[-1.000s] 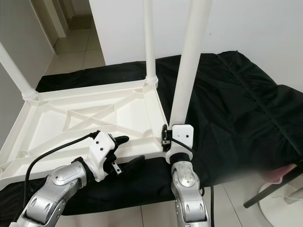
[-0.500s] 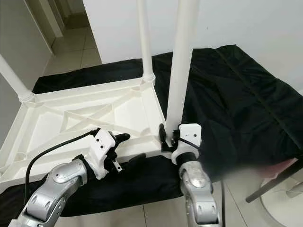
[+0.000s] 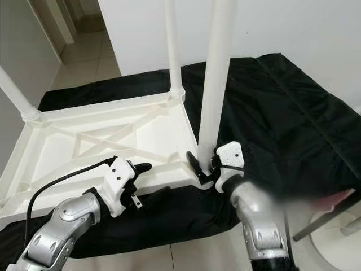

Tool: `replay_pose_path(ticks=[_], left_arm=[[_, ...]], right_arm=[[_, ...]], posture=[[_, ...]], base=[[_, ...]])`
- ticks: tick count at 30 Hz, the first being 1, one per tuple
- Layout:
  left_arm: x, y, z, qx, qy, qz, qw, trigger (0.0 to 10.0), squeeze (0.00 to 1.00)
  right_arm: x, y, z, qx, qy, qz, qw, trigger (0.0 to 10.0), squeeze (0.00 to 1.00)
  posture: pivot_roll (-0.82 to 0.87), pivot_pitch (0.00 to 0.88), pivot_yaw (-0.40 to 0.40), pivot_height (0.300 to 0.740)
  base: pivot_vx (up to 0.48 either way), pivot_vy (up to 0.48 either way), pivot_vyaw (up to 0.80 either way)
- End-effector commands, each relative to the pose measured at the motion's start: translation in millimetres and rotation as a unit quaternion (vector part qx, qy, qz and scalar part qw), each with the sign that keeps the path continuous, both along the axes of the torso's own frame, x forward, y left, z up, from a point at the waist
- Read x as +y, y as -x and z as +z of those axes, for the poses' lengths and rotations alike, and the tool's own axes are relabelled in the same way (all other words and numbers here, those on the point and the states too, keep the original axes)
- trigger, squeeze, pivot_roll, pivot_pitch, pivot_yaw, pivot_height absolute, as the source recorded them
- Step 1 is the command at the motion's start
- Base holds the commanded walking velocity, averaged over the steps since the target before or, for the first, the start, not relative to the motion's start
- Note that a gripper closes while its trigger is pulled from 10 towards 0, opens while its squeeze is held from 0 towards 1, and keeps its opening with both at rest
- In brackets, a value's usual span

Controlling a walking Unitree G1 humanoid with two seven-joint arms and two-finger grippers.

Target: Building children table

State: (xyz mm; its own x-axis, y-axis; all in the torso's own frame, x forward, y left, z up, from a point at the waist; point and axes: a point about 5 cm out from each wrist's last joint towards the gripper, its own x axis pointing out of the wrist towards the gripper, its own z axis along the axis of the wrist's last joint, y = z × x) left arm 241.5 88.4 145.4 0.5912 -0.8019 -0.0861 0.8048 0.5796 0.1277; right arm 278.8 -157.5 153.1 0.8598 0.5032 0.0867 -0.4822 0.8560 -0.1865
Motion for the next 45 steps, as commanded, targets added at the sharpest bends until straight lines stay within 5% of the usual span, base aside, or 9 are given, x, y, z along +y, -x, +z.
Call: replay_pose_path(ticks=[1, 2, 3, 4, 6, 17, 18, 31, 45], left_arm=[[-2.1, 0.3, -1, 0.001, -0.004, -0.02, 1.0, 10.0, 0.0], [-4.5, -1.0, 0, -0.001, -0.003, -0.022, 1.0, 10.0, 0.0], [-6.4, -2.1, 1, -0.003, -0.001, -0.024, 1.0, 10.0, 0.0], [-6.4, -2.1, 1, -0.003, -0.001, -0.024, 1.0, 10.0, 0.0], [-8.5, -3.3, 1, -0.004, 0.0, -0.026, 1.0, 10.0, 0.0], [-11.5, 1.6, -3, 0.004, 0.002, -0.035, 0.999, 10.0, 0.0], [-11.8, 1.1, -3, 0.005, 0.001, -0.036, 0.999, 10.0, 0.0], [-8.4, 1.0, -6, 0.008, -0.002, -0.035, 0.999, 10.0, 0.0], [-5.2, 2.5, -8, 0.013, 0.002, -0.024, 1.0, 10.0, 0.0]], right_arm=[[5.4, -0.9, -5, 0.007, 0.006, 0.029, 1.0, 10.0, 0.0], [4.8, -1.9, -7, 0.008, 0.013, 0.035, 0.999, 8.9, 0.0], [4.3, -2.4, -9, 0.008, 0.016, 0.038, 0.999, 4.5, 0.0], [4.3, -2.4, -9, 0.008, 0.016, 0.038, 0.999, 4.5, 0.0], [3.0, -2.3, -11, 0.011, 0.018, 0.038, 0.999, 0.0, 0.0], [-3.9, 3.8, -18, 0.022, 0.011, 0.033, 0.999, 0.0, 0.0], [-4.8, 5.0, -18, 0.022, 0.006, 0.027, 0.999, 10.0, 0.0], [-4.0, 14.6, -18, 0.025, -0.007, -0.084, 0.996, 10.0, 0.0], [17.9, 25.7, -25, 0.057, -0.094, -0.307, 0.945, 10.0, 0.0]], posture=[[-0.1, 0.002, 0.087, 0.74], [-0.1, 0.0, 0.09, 0.74], [-0.1, 0.0, 0.088, 0.74], [-0.1, 0.0, 0.088, 0.74], [-0.11, 0.0, 0.084, 0.74], [-0.13, 0.0, 0.086, 0.74], [-0.13, 0.0, 0.085, 0.74], [-0.15, 0.005, 0.089, 0.74], [-0.14, 0.018, 0.083, 0.74]], base=[[0.0, 0.0, 0.0], [0.0, 0.0, 0.0], [0.0, 0.0, 0.0], [0.0, 0.0, 0.0], [0.0, 0.0, 0.0], [0.0, 0.0, 0.0], [0.0, 0.0, 0.0], [0.0, 0.0, 0.0], [0.0, 0.0, 0.0]])
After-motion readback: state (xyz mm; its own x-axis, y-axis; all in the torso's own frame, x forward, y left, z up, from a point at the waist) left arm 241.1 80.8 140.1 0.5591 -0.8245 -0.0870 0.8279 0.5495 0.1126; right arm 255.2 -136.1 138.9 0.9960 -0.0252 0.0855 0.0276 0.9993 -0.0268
